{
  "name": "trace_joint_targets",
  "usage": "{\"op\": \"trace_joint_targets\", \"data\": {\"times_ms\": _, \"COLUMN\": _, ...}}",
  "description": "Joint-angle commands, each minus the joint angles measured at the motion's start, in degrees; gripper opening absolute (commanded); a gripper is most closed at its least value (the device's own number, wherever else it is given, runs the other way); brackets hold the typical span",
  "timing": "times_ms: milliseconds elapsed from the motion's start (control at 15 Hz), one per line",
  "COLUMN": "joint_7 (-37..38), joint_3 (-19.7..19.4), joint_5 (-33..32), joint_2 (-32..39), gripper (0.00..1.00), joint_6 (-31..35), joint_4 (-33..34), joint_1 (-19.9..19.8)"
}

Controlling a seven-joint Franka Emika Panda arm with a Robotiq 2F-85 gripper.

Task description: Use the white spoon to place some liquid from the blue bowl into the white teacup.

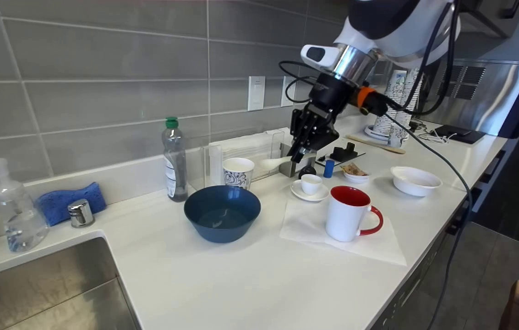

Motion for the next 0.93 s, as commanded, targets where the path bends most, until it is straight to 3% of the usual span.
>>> {"op": "trace_joint_targets", "data": {"times_ms": 0, "joint_7": 3.80, "joint_3": 2.90, "joint_5": -6.44, "joint_2": 7.63, "gripper": 0.03, "joint_6": -1.02, "joint_4": 6.50, "joint_1": -0.95}}
{"op": "trace_joint_targets", "data": {"times_ms": 867, "joint_7": 26.88, "joint_3": 7.27, "joint_5": -35.07, "joint_2": 18.60, "gripper": 0.03, "joint_6": -0.94, "joint_4": 15.54, "joint_1": -0.68}}
